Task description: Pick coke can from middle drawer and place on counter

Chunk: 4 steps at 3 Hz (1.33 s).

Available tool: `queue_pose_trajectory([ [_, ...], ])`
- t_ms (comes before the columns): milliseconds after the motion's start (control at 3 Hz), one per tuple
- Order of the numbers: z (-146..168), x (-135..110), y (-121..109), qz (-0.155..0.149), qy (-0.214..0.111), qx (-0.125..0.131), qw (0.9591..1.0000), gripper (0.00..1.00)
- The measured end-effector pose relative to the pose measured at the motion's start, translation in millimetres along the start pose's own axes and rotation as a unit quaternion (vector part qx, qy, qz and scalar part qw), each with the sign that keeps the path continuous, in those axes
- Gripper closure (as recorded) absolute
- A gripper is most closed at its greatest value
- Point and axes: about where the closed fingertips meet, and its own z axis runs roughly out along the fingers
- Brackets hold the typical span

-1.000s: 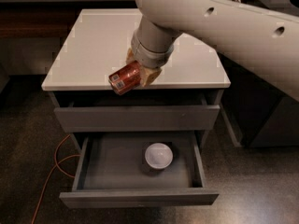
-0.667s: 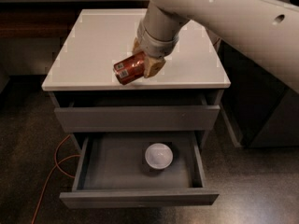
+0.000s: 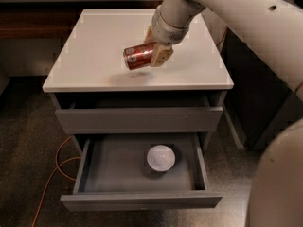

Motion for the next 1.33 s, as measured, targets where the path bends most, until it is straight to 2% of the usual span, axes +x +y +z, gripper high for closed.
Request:
queue_pose_trajectory([
  [667, 35.4, 16.6, -19.8, 0.054, -0.036, -0.033, 0.9974, 1.00],
  [1000, 46.5, 18.0, -22.6, 0.065, -0.048, -0.054, 0.9952, 0.87],
  [1333, 52.9, 18.2, -24.3, 0.072, -0.056, -0.074, 0.9931, 0.56],
])
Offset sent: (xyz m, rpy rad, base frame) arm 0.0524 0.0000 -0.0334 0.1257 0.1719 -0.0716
